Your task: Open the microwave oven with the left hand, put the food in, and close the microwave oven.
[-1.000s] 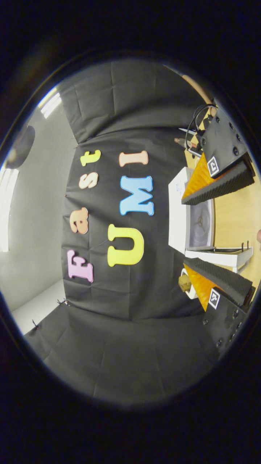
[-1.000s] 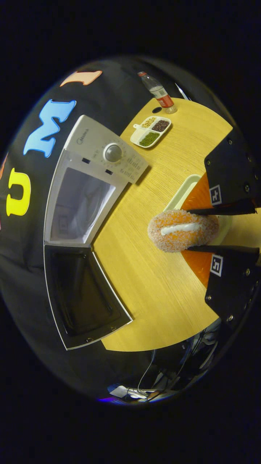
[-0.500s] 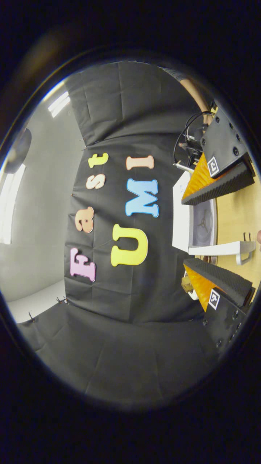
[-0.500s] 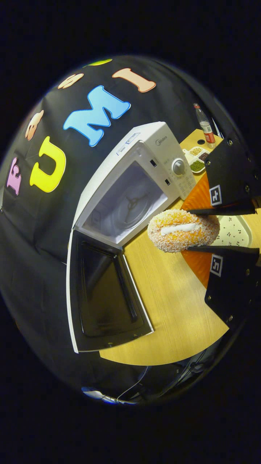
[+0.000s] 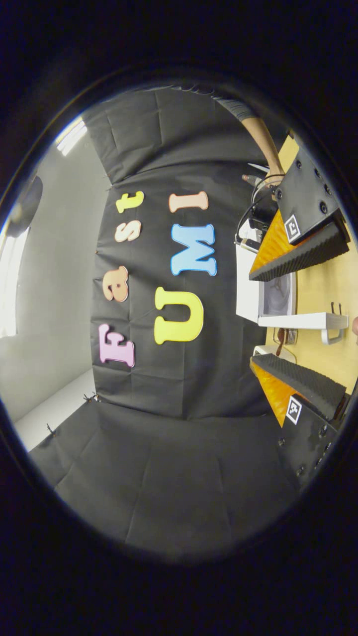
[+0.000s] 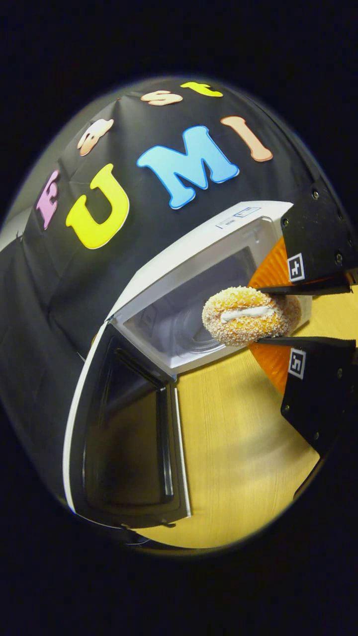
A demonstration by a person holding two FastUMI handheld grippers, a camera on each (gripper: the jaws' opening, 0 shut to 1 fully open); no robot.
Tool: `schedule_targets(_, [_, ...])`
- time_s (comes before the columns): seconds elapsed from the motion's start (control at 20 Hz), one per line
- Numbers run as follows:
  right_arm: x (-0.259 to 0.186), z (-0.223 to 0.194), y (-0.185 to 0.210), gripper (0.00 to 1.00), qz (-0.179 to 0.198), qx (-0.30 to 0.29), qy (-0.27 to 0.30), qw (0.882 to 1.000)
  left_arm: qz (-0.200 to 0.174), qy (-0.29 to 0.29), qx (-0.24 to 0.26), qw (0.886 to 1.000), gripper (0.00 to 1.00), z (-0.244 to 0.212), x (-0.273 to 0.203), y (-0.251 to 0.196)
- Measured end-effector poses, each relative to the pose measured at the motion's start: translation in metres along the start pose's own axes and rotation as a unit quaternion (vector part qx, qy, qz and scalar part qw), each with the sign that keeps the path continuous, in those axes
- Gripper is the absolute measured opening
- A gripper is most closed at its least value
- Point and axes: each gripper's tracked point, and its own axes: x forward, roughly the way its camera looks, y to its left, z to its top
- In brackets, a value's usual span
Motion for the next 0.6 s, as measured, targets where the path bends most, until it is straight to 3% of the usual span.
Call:
schedule_targets(0.25, [0.044, -0.002, -0.010, 0.34, -0.041, -0.077, 0.001, 0.996, 0.044, 0.017, -0.017, 0.999, 0.94, -0.010, -0.002, 0.007])
schedule_targets(0.6, [0.091, -0.006, -0.010, 0.35, -0.070, -0.125, 0.005, 0.990, 0.086, 0.017, -0.019, 0.996, 0.93, 0.001, -0.011, 0.025])
